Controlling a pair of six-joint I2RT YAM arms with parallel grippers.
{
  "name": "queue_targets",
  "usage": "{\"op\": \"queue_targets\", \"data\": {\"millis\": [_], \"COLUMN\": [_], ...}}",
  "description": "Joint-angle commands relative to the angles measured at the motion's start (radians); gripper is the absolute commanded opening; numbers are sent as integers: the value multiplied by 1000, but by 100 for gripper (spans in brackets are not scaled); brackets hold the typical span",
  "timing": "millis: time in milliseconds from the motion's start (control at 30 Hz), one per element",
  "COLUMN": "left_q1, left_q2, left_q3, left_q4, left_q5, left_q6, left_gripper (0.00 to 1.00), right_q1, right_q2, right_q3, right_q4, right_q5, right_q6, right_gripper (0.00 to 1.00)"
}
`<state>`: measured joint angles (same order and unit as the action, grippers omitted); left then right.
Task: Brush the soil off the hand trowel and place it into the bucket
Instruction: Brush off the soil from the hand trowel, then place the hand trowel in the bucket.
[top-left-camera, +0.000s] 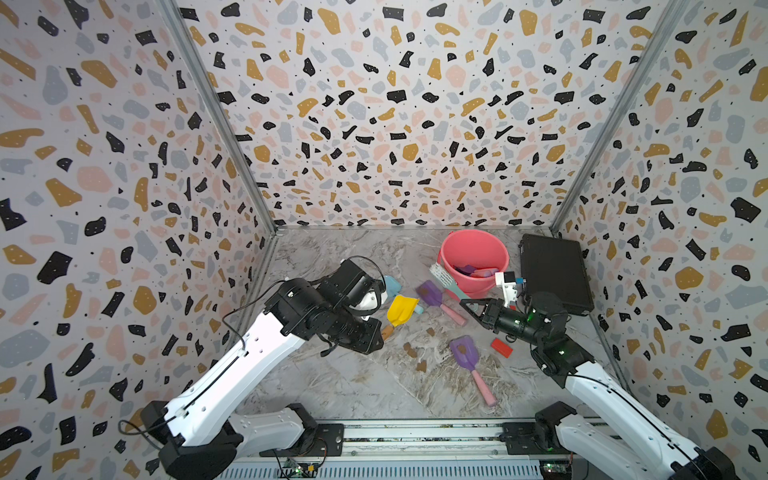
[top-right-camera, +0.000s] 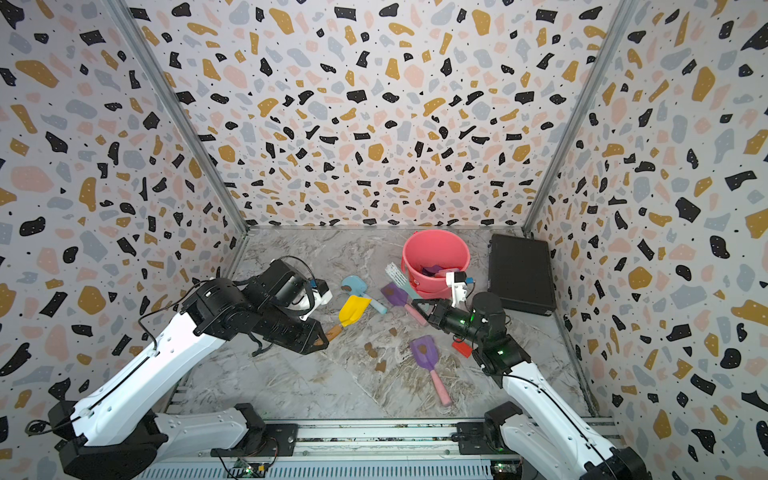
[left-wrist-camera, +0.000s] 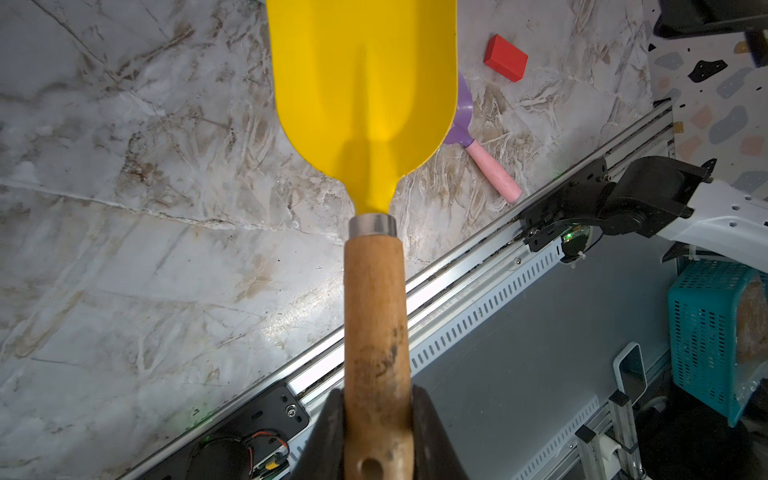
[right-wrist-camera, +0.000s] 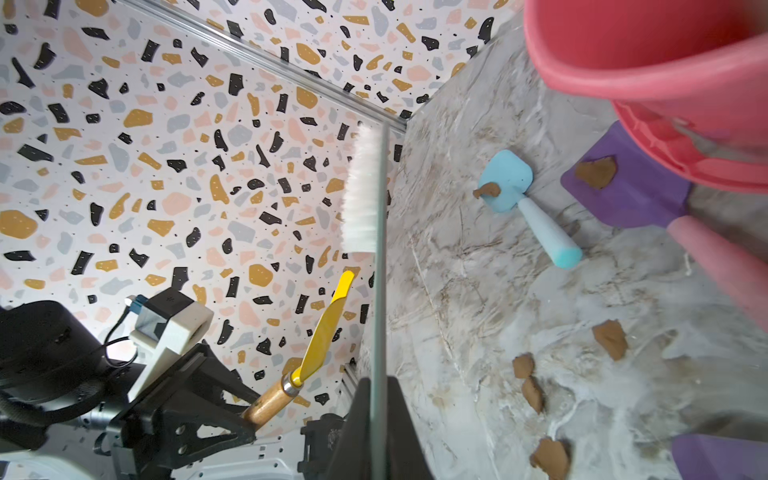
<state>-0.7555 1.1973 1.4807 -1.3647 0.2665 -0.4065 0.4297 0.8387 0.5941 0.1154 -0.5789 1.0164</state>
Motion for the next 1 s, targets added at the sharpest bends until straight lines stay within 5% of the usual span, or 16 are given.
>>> {"op": "queue_targets", "data": {"millis": [0, 233, 467, 667, 967], "left_q1": [3, 1, 3, 9, 35], "left_q2": [8, 98, 292, 420, 616], "left_q3": [0, 147, 390, 470, 351], "left_q4": [-18, 35, 235, 550, 1151], "left_q5": [-53, -120, -9, 145, 314], "left_q6": [48, 38, -153, -410, -1116], "left_gripper": [0, 0, 0, 0, 0], "right_q1": [1, 6, 5, 5, 5], "right_q2": [-62, -180, -334, -523, -559], "right_q3": [135, 297, 299, 213, 63], "right_q4": [-323, -659, -851, -940, -1101], "right_q5": [64, 458, 760, 663, 377], "right_q6": [-319, -600, -499, -400, -266], "right_gripper": [0, 0, 0, 0, 0]}}
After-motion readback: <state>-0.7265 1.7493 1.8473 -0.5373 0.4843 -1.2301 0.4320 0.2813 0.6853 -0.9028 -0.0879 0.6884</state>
